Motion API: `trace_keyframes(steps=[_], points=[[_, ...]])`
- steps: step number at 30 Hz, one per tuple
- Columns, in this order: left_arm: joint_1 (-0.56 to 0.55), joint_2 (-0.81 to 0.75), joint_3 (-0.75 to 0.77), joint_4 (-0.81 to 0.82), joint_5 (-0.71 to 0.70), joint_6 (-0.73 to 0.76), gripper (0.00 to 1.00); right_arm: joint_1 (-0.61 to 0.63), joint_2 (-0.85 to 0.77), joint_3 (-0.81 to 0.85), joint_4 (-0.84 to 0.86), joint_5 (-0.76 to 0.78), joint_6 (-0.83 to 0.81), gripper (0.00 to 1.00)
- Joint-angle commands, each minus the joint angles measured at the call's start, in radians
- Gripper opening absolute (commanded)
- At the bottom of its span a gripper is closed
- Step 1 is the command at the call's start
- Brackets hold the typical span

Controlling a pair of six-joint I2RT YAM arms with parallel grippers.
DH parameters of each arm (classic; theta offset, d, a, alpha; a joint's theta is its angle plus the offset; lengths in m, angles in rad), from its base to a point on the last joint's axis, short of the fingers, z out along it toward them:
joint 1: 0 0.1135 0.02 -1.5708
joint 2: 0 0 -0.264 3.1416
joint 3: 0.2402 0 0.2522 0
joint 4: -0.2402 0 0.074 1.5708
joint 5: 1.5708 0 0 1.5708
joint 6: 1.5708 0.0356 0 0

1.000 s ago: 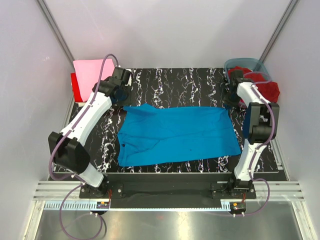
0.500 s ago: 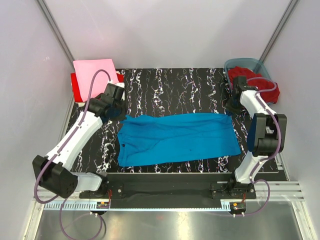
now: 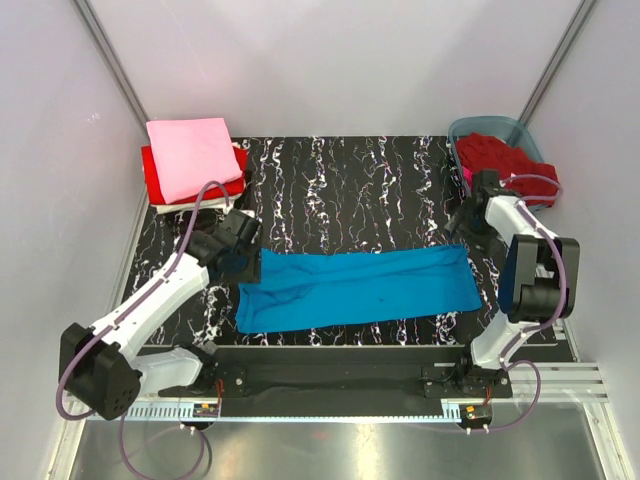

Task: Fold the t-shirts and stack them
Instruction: Fold the tshirt

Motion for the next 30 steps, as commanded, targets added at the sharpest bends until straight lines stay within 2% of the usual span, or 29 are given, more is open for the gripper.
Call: trace_keyframes(steps=[1,3,6,8,10,13,22,25,27,30], points=[[-0.031,-0.064,-0.031,-0.011,-0.044,-0.090,0.57,-0.051,-0.095,-0.047,0.039,0.055,0.020,0.99],[-0.042,-0.079,-0.027,-0.028,-0.073,-0.107,0.63,-0.056,-0.141,-0.080,0.050,0.049,0.015,1.00],[-0.042,-0.094,-0.023,-0.011,-0.076,-0.127,0.63,-0.056,-0.203,-0.106,0.056,0.015,0.008,1.00],[-0.042,-0.084,-0.034,0.015,-0.070,-0.140,0.62,-0.054,-0.250,-0.128,0.091,-0.077,0.003,0.99],[-0.045,-0.056,-0.048,0.040,-0.062,-0.157,0.59,-0.045,-0.288,-0.166,0.151,-0.191,-0.018,0.93],[-0.050,-0.016,-0.097,0.106,-0.053,-0.180,0.58,-0.019,-0.269,-0.185,0.188,-0.282,-0.040,0.87],[-0.050,0.160,-0.197,0.323,0.051,-0.219,0.50,0.010,-0.053,-0.185,0.180,-0.359,-0.066,0.51],[-0.048,0.264,-0.157,0.368,0.067,-0.203,0.48,0.035,-0.031,-0.209,0.188,-0.367,-0.061,0.47],[-0.050,0.361,-0.116,0.379,0.064,-0.182,0.46,0.065,-0.031,-0.240,0.197,-0.379,-0.055,0.40],[-0.045,0.516,0.030,0.351,0.039,-0.141,0.45,0.106,-0.058,-0.298,0.206,-0.414,-0.043,0.34]])
